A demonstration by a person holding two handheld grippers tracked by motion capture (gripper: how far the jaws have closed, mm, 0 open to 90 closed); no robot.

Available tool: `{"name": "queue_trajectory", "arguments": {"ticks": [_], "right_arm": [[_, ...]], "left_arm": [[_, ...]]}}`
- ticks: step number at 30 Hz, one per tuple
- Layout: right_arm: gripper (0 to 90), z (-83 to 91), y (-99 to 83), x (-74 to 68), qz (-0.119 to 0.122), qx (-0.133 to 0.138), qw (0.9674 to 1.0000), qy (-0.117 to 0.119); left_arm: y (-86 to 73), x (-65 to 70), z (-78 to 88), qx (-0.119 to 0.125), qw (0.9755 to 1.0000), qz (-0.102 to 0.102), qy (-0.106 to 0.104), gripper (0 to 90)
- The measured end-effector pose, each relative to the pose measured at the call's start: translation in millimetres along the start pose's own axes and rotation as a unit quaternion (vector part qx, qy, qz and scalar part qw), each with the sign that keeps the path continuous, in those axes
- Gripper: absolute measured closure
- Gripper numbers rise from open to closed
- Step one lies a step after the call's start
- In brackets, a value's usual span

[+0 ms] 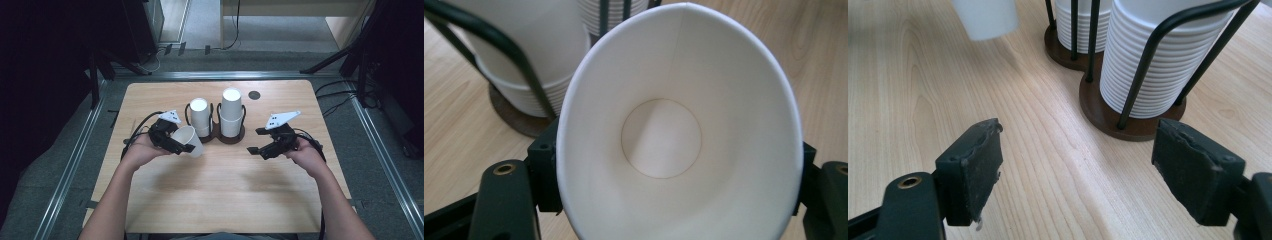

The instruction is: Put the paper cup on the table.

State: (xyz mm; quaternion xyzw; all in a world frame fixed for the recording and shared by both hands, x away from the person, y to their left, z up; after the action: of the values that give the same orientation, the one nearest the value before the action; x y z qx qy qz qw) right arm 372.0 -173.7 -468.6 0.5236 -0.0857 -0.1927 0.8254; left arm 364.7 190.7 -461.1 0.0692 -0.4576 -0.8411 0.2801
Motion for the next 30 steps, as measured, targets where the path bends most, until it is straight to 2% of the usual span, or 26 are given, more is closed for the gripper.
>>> {"name": "queue_trajectory", "arguments": {"ticks": [2, 4, 19, 26, 30], "right_arm": [[20.3, -0.8, -0.9, 0.1, 0.001, -0.003, 1.0, -0.001], [20.3, -1.6, -1.3, 0.6, 0.002, -0.004, 1.0, -0.002], [20.3, -0.5, -4.7, 2.8, -0.005, -0.007, 0.9999, -0.006], [20.3, -1.5, -8.1, 3.1, 0.0, -0.014, 0.9998, -0.011], [20.3, -1.2, -8.9, 2.1, 0.002, -0.014, 0.9998, -0.013]], "left_arm": [[-1.5, -4.1, 2.9, 0.004, 0.9999, 0.009, -0.004, 25.0], [-0.9, -8.3, 6.2, 0.006, 0.9997, 0.022, 0.005, 25.0], [-8.1, -35.0, 30.4, 0.006, 0.9979, 0.041, 0.05, 24.8], [-14.7, -48.6, 40.8, 0.006, 0.9955, 0.057, 0.075, 24.6], [-18.6, -57.4, 46.7, 0.008, 0.9934, 0.071, 0.09, 24.6]]}}
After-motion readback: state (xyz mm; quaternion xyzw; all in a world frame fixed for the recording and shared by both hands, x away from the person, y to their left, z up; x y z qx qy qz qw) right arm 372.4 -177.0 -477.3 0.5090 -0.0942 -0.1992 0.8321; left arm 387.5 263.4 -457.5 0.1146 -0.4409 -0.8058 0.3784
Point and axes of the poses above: each handheld gripper's, and its own axes: z roughly backward along the jaws, y roughly out of its top, x roughly to its right, the point moved 1 cm from there along -z, roughly forward along the jaws, and after that the axes turned 14 degrees about x, right-handed, at the moved point
